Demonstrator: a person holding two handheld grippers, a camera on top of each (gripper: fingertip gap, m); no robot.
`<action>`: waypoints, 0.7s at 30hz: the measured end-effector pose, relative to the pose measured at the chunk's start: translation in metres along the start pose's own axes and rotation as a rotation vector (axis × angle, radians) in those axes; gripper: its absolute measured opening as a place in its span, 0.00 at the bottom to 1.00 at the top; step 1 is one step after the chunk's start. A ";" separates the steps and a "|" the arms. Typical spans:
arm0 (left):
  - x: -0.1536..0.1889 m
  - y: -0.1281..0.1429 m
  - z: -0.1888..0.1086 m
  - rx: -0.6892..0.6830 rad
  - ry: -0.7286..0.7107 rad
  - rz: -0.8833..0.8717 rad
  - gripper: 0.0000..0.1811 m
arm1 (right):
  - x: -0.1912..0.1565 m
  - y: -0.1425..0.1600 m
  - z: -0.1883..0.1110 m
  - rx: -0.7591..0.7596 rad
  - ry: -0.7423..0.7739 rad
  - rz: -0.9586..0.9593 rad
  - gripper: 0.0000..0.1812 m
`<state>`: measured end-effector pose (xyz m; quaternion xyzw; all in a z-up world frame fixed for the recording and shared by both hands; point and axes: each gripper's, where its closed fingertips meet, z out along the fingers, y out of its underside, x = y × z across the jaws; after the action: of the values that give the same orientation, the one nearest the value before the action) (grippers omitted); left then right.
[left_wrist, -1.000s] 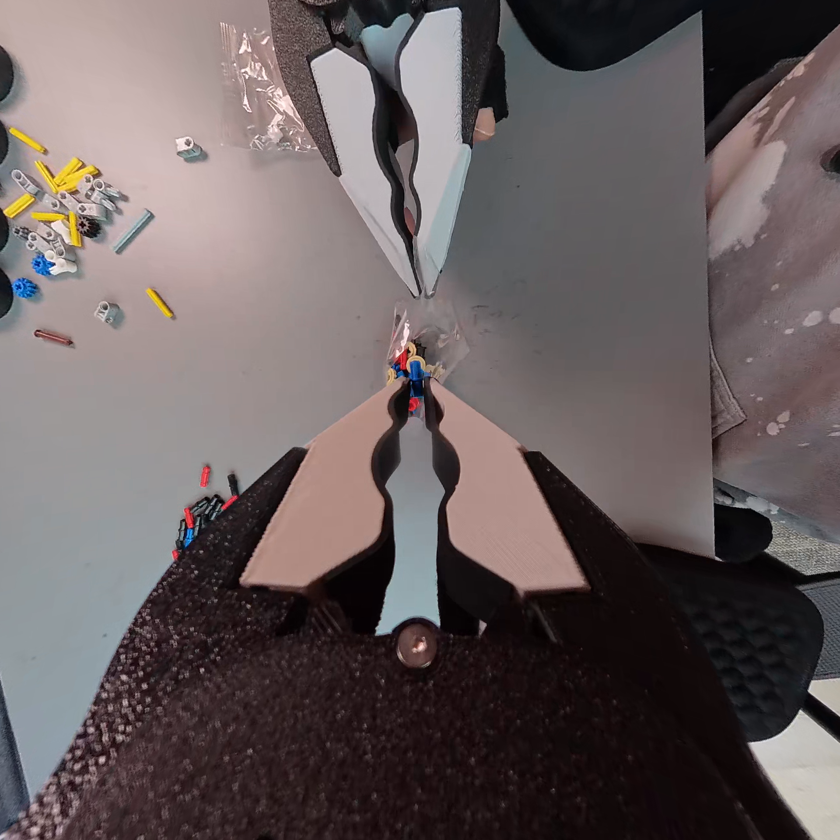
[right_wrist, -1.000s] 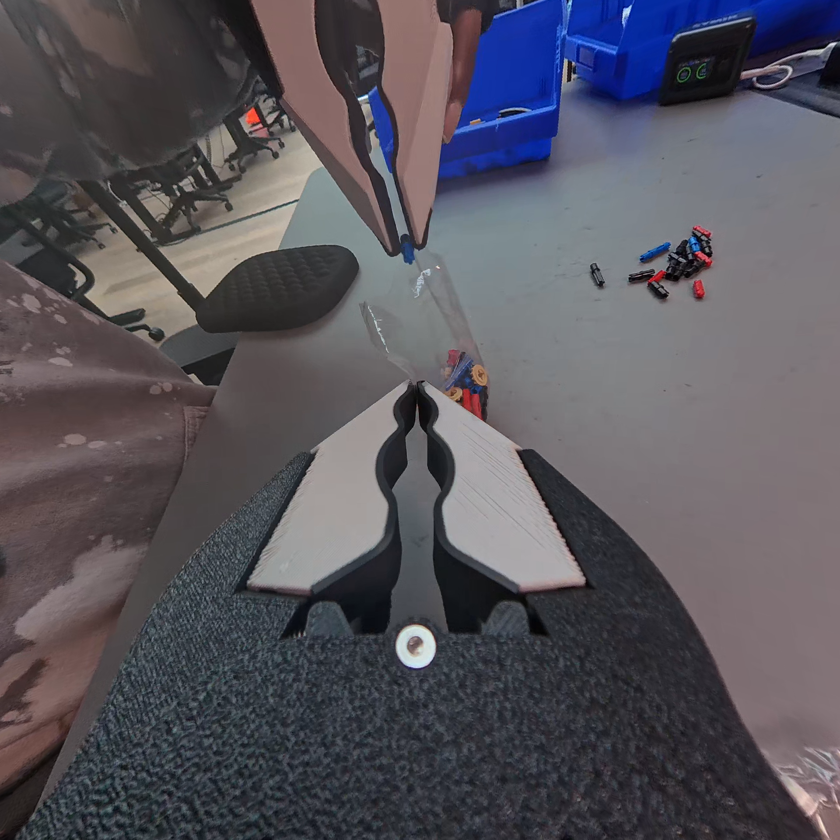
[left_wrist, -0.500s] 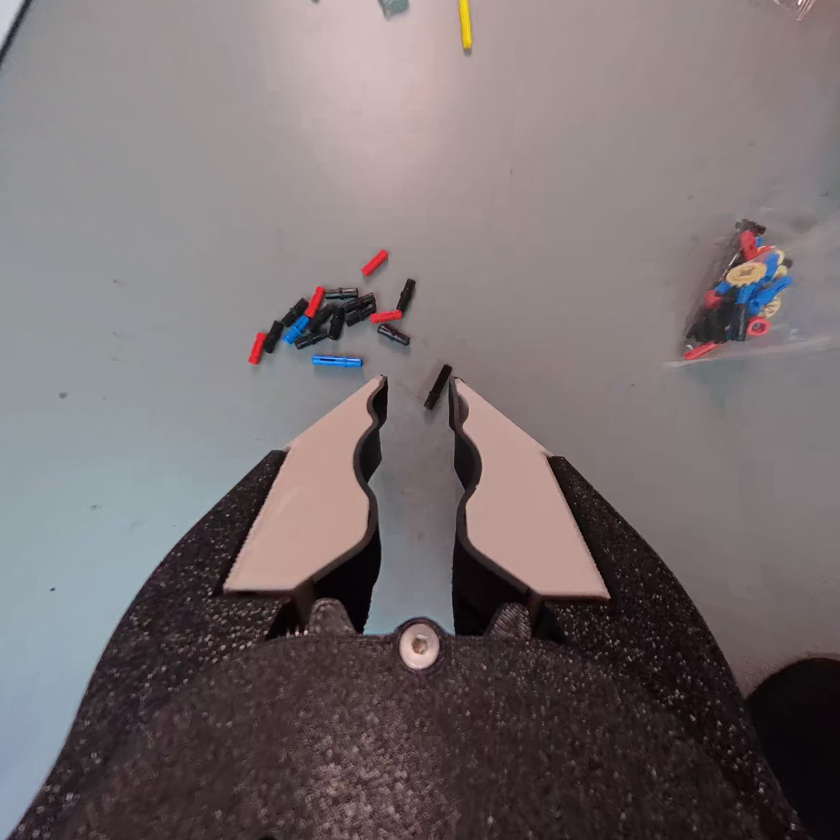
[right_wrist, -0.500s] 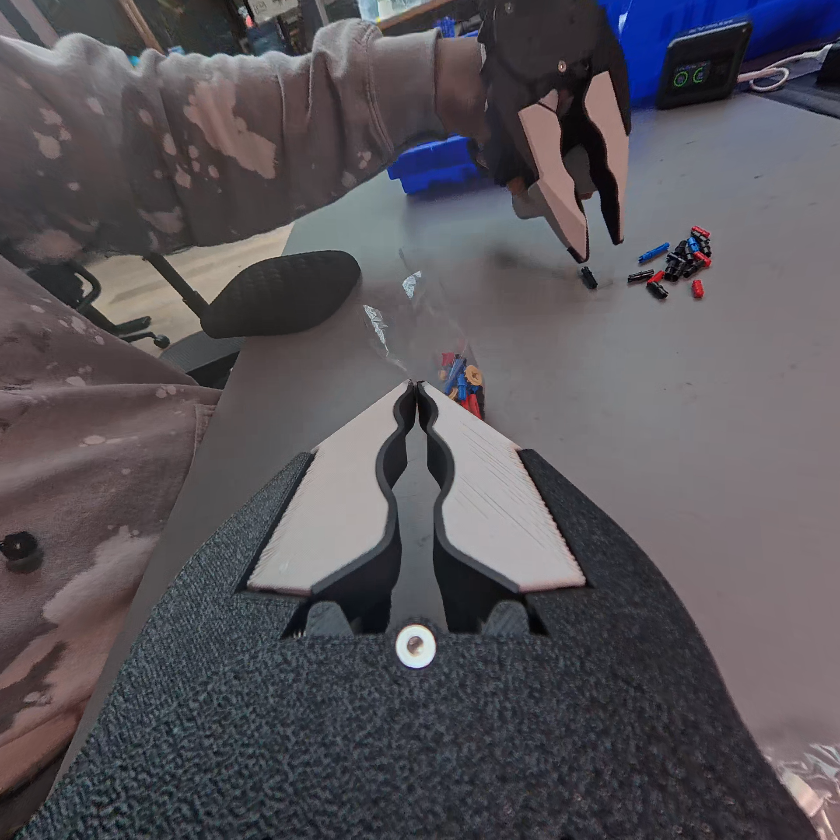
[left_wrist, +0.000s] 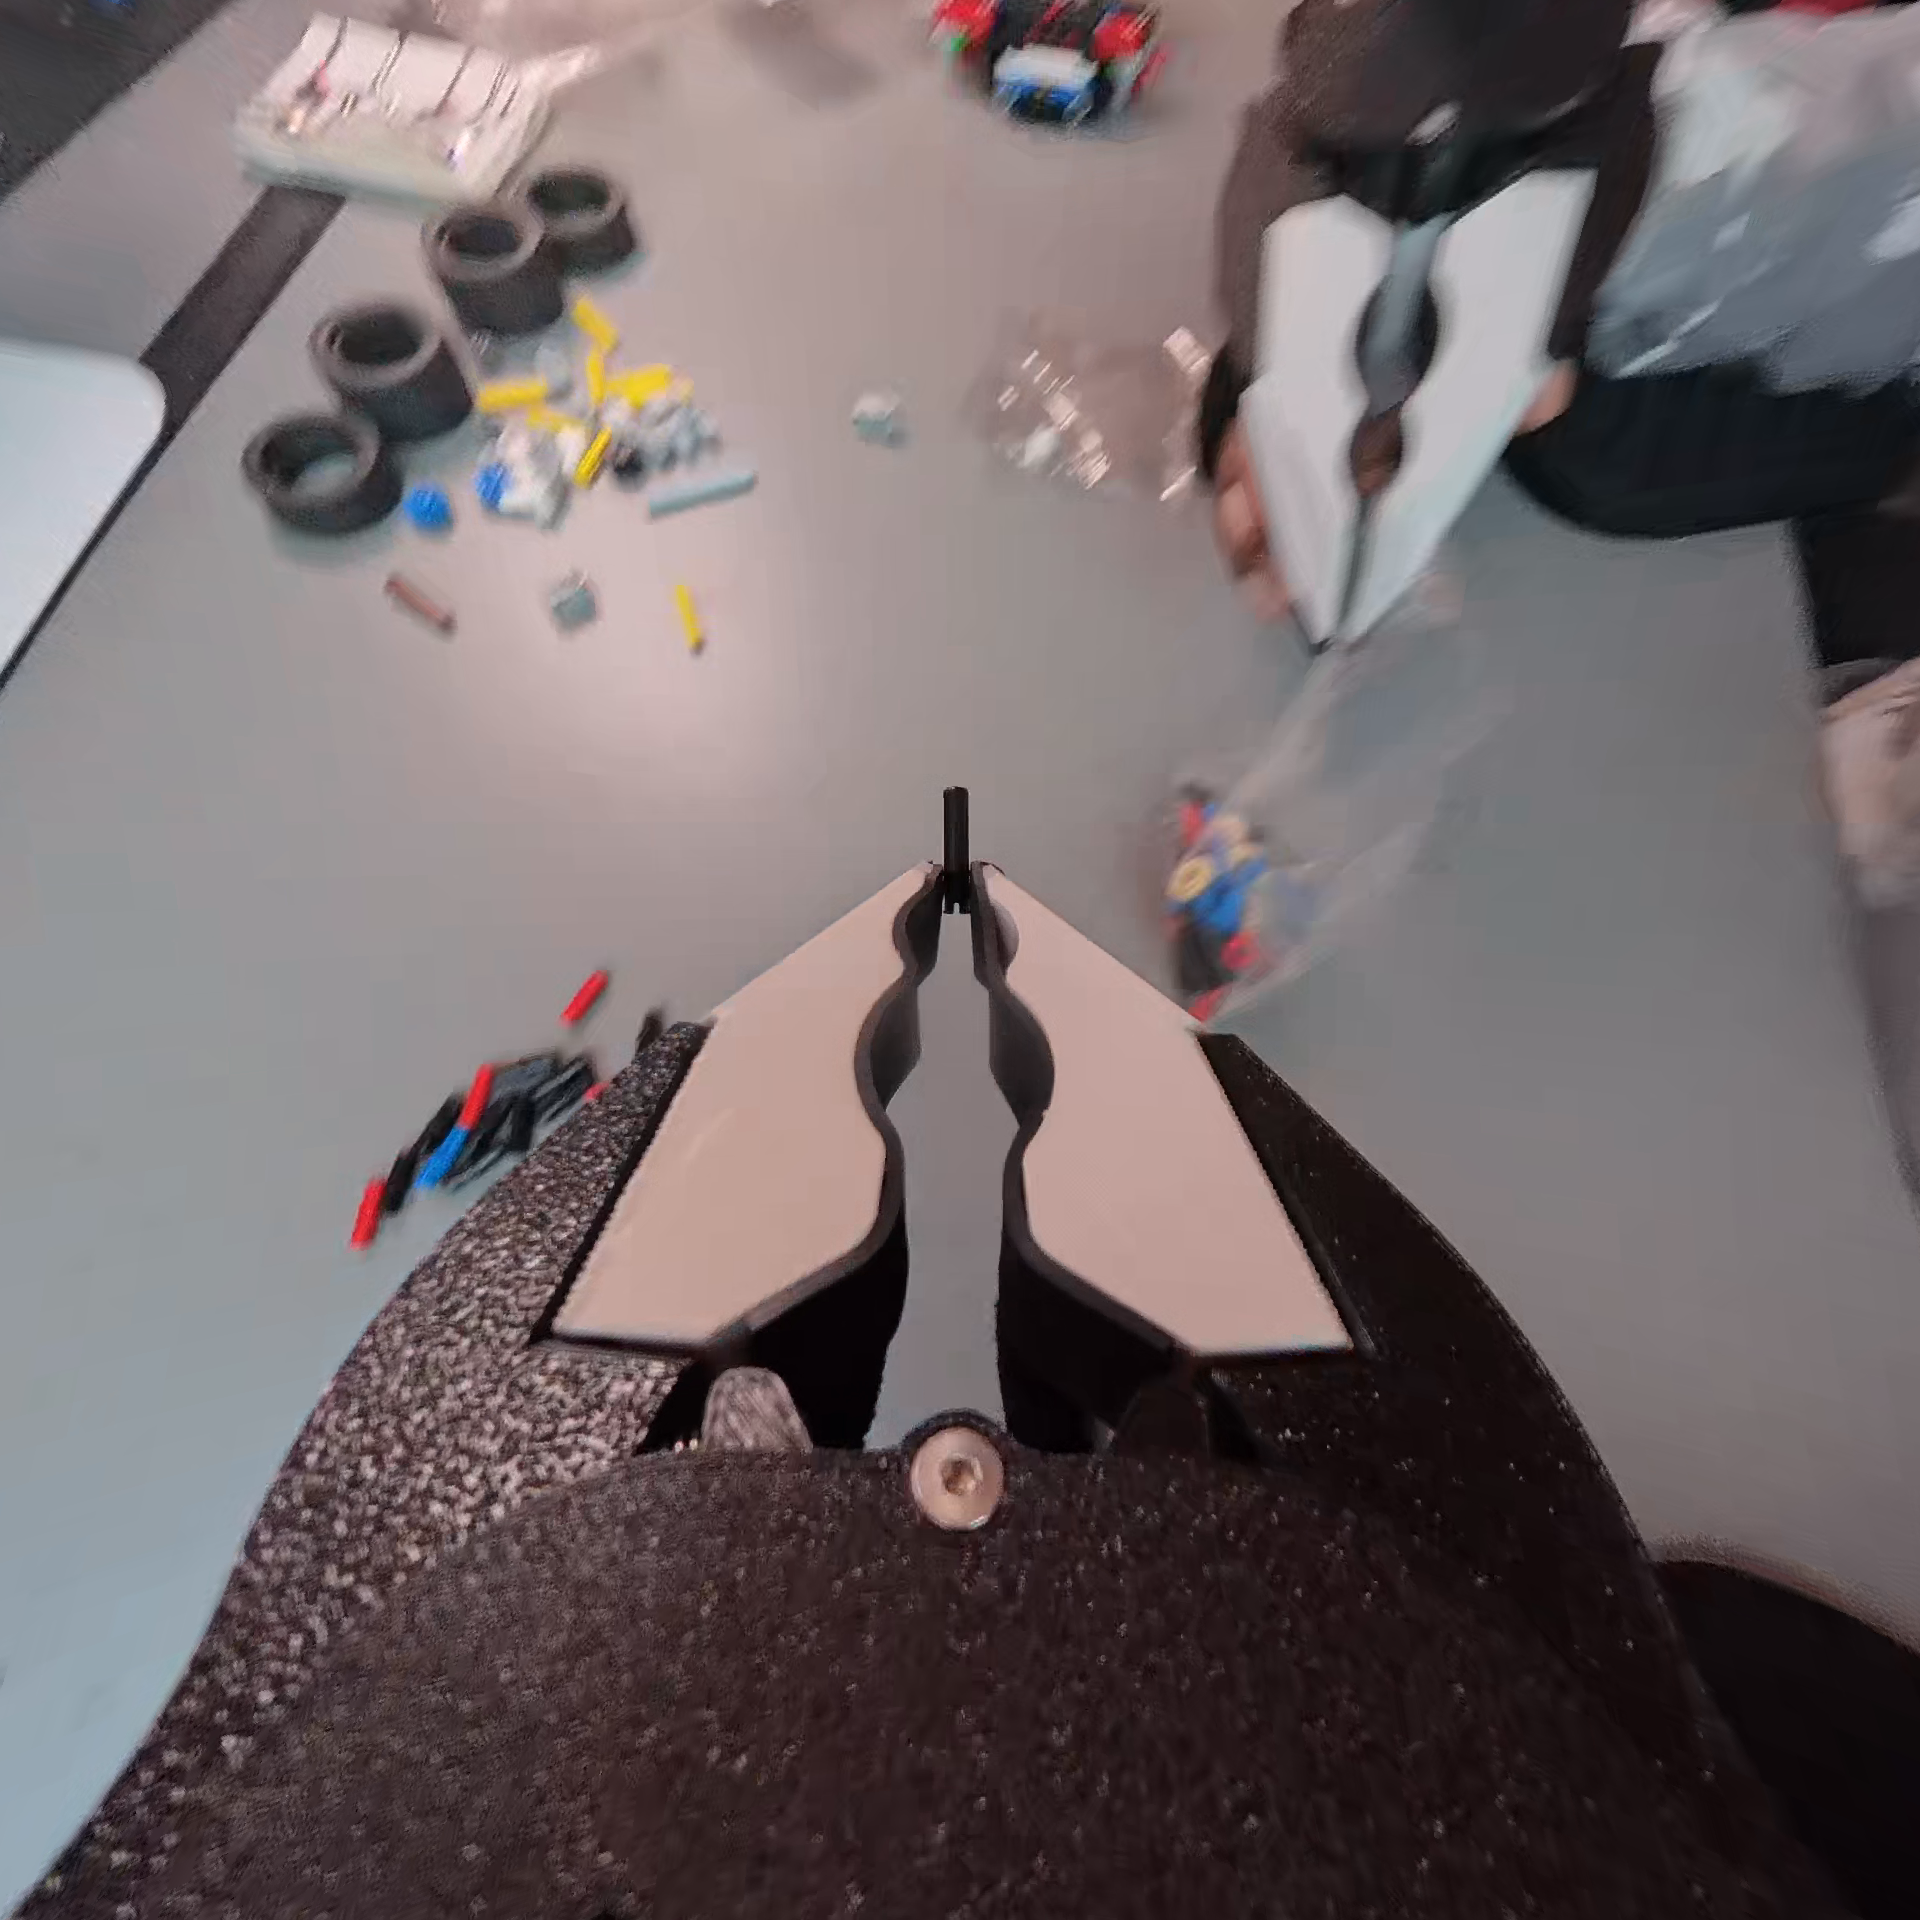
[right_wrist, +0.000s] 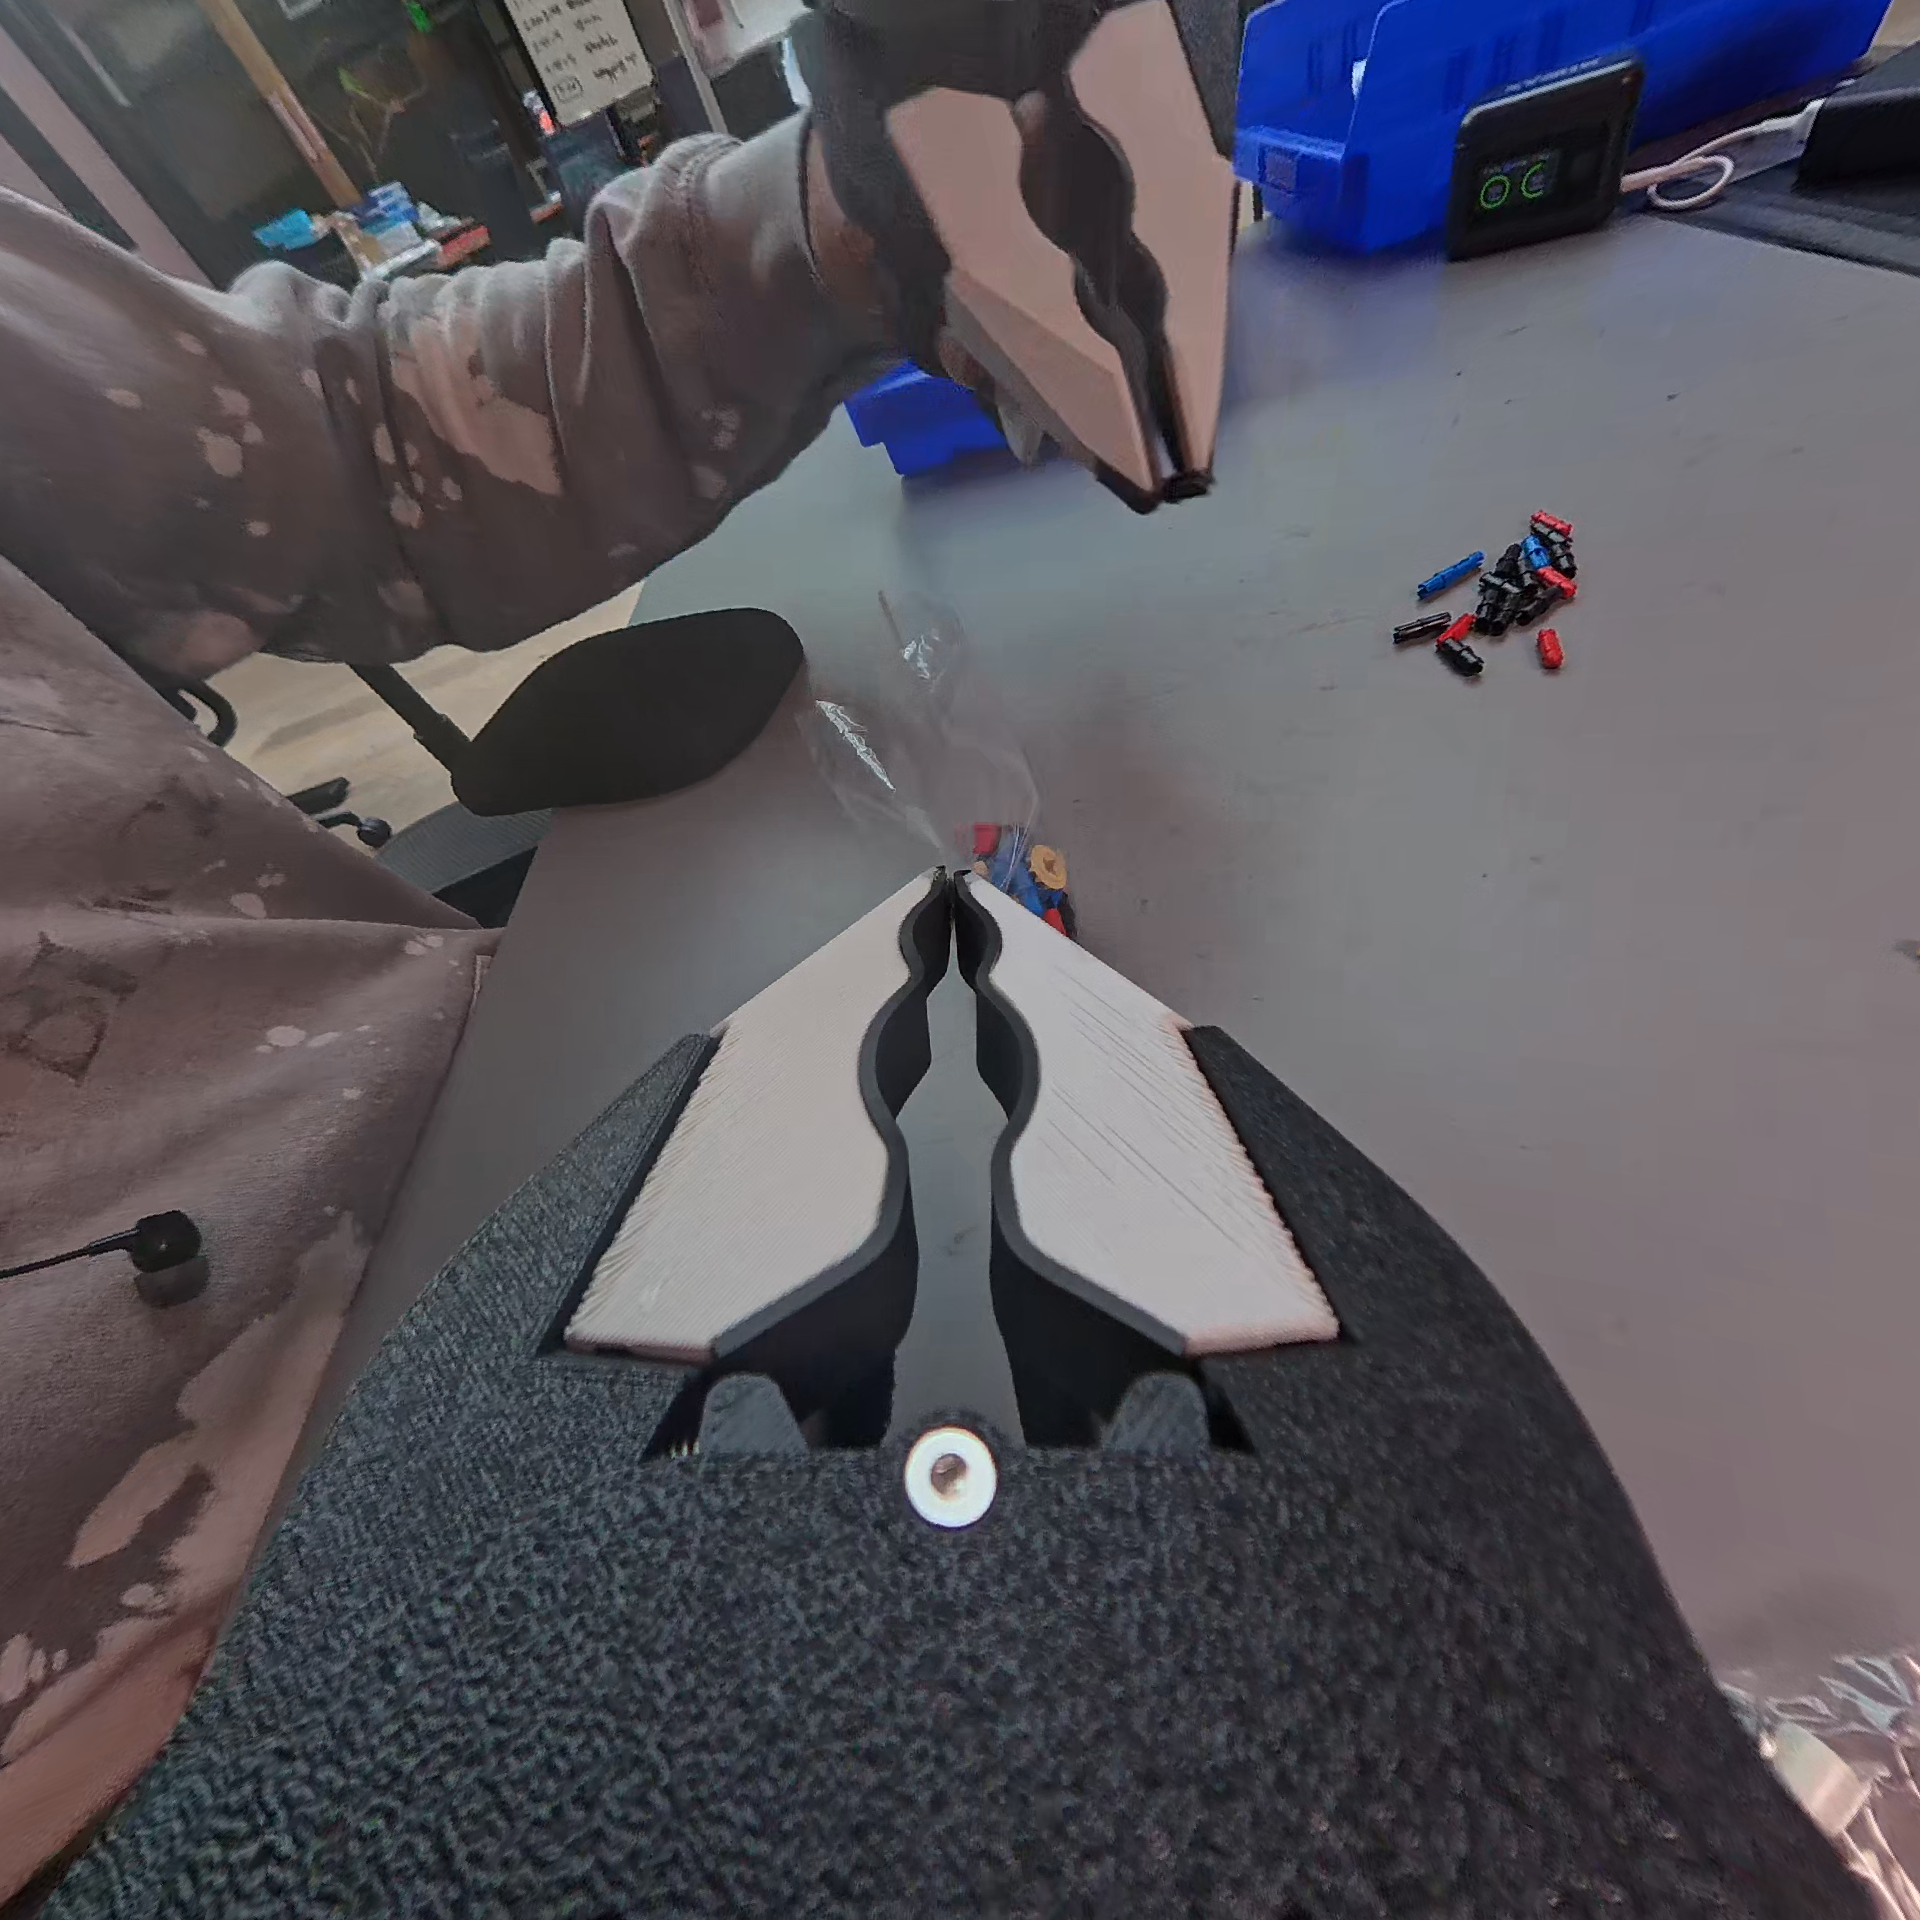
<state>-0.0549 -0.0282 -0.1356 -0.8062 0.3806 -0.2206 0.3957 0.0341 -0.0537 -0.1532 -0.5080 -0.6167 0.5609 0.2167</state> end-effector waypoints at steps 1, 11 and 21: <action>0.019 -0.016 0.000 0.017 0.038 0.035 0.03 | 0.000 0.000 0.000 0.001 -0.001 0.004 0.00; 0.073 -0.016 0.017 -0.086 0.101 0.160 0.07 | 0.001 -0.001 0.000 0.004 -0.003 0.012 0.00; -0.092 0.082 -0.011 -0.155 -0.395 -0.197 0.13 | 0.000 0.000 0.000 0.003 -0.005 0.012 0.00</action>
<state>-0.1546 0.0062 -0.2001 -0.8949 0.2313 -0.0663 0.3759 0.0340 -0.0534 -0.1529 -0.5101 -0.6133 0.5644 0.2124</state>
